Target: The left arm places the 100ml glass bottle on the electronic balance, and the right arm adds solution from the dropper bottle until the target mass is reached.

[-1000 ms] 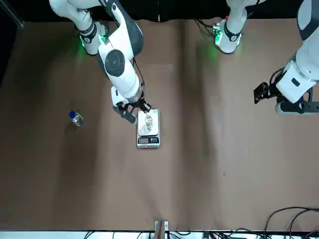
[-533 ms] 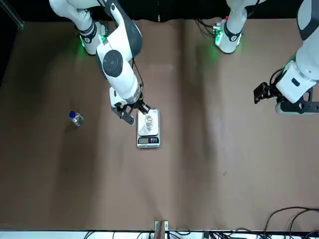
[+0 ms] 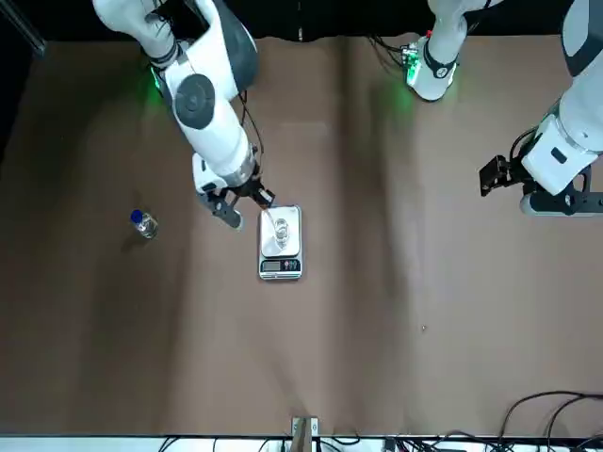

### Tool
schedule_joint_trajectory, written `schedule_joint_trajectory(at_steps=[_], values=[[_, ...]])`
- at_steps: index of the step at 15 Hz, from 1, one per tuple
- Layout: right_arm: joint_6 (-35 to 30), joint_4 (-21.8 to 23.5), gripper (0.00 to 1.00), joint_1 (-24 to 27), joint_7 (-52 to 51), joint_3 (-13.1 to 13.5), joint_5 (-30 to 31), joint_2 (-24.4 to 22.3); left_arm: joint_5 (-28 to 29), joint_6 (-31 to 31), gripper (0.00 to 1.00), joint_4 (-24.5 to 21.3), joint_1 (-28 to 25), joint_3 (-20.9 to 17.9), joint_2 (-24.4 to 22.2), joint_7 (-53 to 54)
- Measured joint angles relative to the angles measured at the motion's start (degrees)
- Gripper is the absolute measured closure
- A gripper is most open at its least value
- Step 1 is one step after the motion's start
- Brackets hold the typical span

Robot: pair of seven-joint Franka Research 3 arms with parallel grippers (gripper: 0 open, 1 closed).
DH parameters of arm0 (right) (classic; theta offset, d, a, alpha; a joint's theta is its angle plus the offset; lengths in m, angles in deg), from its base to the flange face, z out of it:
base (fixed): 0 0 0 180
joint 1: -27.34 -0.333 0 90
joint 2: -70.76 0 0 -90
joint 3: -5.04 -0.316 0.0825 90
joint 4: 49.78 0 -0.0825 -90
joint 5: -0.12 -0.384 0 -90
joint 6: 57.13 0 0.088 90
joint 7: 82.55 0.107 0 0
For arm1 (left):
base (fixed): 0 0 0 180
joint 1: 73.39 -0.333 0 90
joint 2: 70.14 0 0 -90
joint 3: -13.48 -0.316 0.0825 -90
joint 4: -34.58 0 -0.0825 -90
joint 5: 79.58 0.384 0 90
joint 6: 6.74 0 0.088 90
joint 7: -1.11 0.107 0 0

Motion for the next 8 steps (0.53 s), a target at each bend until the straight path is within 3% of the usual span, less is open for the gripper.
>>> schedule_joint_trajectory(at_steps=[3, 8], values=[[-6.54, -0.05, 0.96, 3.34, -2.38, 0.18, 0.22, -3.14, 0.0, 0.0, 0.0, 0.0, 0.0, 0.01, 0.0, 0.0], [-15.5, 1.73, 0.96, 13.62, -16.82, 0.56, 1.66, -9.6, 0.0, 0.0, 0.0, -0.01, 0.0, 0.02, 0.0, -0.12]])
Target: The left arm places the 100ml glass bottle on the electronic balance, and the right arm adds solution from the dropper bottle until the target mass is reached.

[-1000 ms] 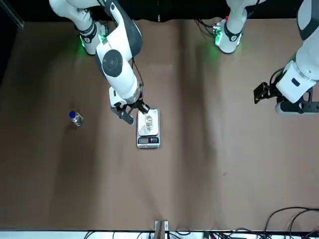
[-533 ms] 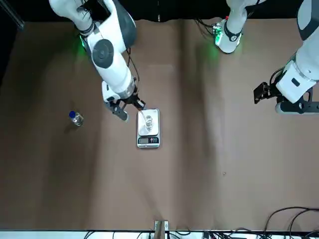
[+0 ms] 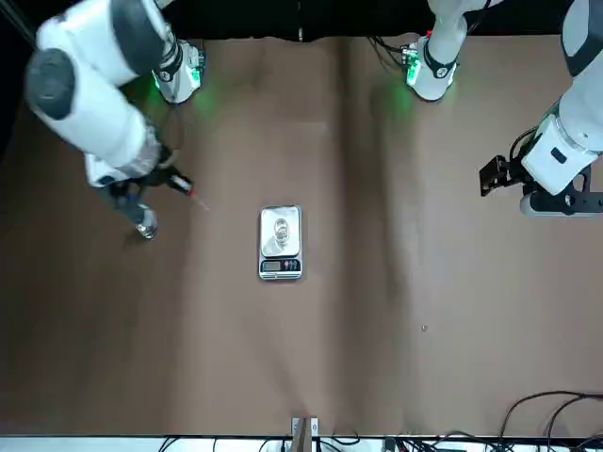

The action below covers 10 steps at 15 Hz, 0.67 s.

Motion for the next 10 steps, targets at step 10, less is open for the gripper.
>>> schedule_joint_trajectory(at_steps=[10], values=[[9.45, 24.4, 0.96, 17.0, -33.47, 0.07, 3.2, -13.83, 0.0, 0.0, 0.0, 0.01, -0.06, 0.02, -0.04, -1.74]])
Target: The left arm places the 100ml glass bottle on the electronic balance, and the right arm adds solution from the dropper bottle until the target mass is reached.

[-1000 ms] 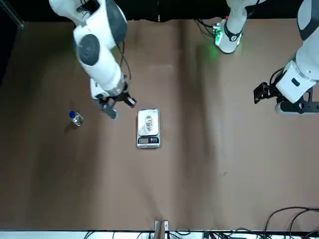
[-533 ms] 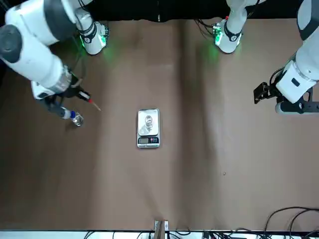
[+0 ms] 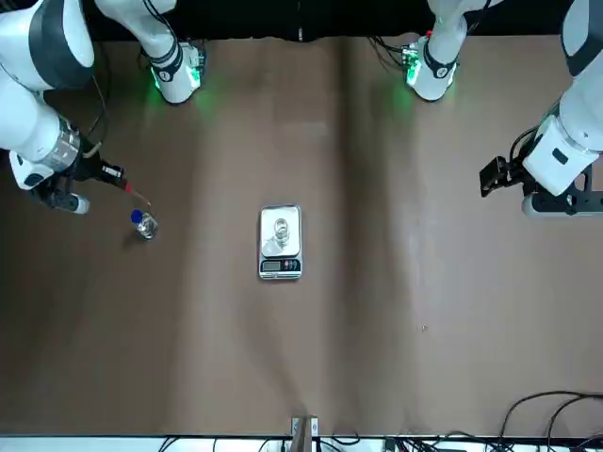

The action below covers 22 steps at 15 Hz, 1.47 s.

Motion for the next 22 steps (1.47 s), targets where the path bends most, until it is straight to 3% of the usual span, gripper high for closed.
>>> schedule_joint_trajectory(at_steps=[3, 9, 22], values=[[3.05, 4.72, 0.96, 2.81, -6.05, -0.01, 1.24, -1.77, 0.0, -0.03, 0.0, -0.01, -0.07, 0.0, -0.02, 0.0], [9.45, 9.97, 0.96, 9.68, -17.14, -0.01, 1.5, -2.28, 0.0, -0.04, 0.0, -0.05, -0.24, 0.03, -0.02, 0.0], [14.66, 11.68, 0.96, 10.96, -18.3, -0.15, 1.49, -0.09, 0.0, -1.22, 0.0, -0.05, -0.59, 0.07, -0.36, 0.6]])
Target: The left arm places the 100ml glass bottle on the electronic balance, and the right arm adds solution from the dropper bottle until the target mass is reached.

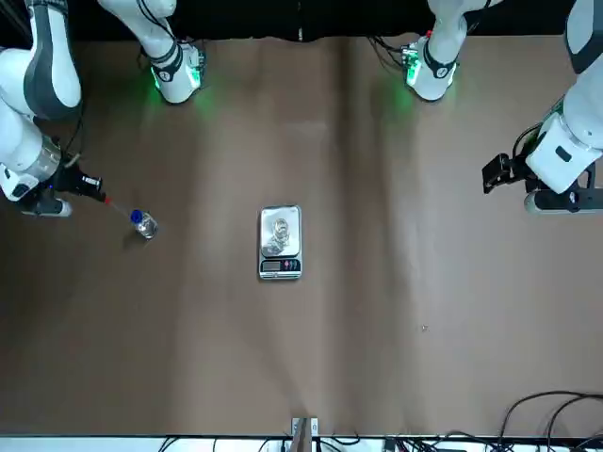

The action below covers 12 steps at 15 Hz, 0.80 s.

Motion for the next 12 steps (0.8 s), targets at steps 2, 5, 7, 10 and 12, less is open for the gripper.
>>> schedule_joint_trajectory(at_steps=[2, 5, 7, 10, 12], values=[[0.0, 0.44, 0.96, 0.08, -1.36, 0.0, 0.0, 0.54, 0.0, -0.26, 0.0, 0.0, 0.0, 0.03, -0.17, 0.0], [0.0, 1.24, 0.96, 0.26, -1.99, 0.0, 0.0, 0.58, 0.0, -0.35, 0.0, 0.0, -0.03, 0.03, -0.18, 0.01], [0.04, 1.75, 0.96, 0.27, -2.39, 0.0, 0.0, 0.6, 0.0, -0.36, 0.0, 0.0, -0.06, 0.03, -0.18, 0.01], [1.52, 2.91, 0.96, 0.27, -2.75, -0.01, 0.0, 0.63, 0.0, -0.39, 0.0, 0.0, -0.28, 0.03, -0.18, 0.01], [2.91, 3.65, 0.96, 0.27, -2.92, -0.02, 0.0, 0.78, 0.0, -0.4, 0.0, 0.0, -0.54, 0.02, -0.18, 0.01]])
